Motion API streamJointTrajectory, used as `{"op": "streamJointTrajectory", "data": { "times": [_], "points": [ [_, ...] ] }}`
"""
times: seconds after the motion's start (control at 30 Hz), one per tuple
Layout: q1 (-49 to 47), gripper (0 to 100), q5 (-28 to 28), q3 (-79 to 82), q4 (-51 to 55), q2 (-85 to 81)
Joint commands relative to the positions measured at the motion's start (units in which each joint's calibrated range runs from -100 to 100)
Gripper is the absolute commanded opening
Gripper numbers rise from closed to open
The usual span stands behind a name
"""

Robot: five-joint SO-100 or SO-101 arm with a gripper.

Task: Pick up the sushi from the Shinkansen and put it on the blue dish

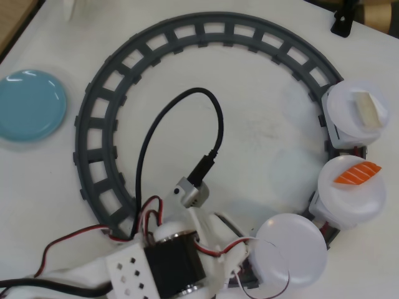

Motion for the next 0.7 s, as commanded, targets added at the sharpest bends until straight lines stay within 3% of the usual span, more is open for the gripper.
{"op": "streamJointTrajectory", "data": {
  "times": [0.0, 0.17, 0.67],
  "points": [
    [0.9, 25, 1.7, -6.3, 0.2, 2.4],
    [1.5, 30, 5.6, -7.5, 0.3, 5.2],
    [7.5, 30, 20.9, -7.1, 0.3, 5.5]
  ]
}}
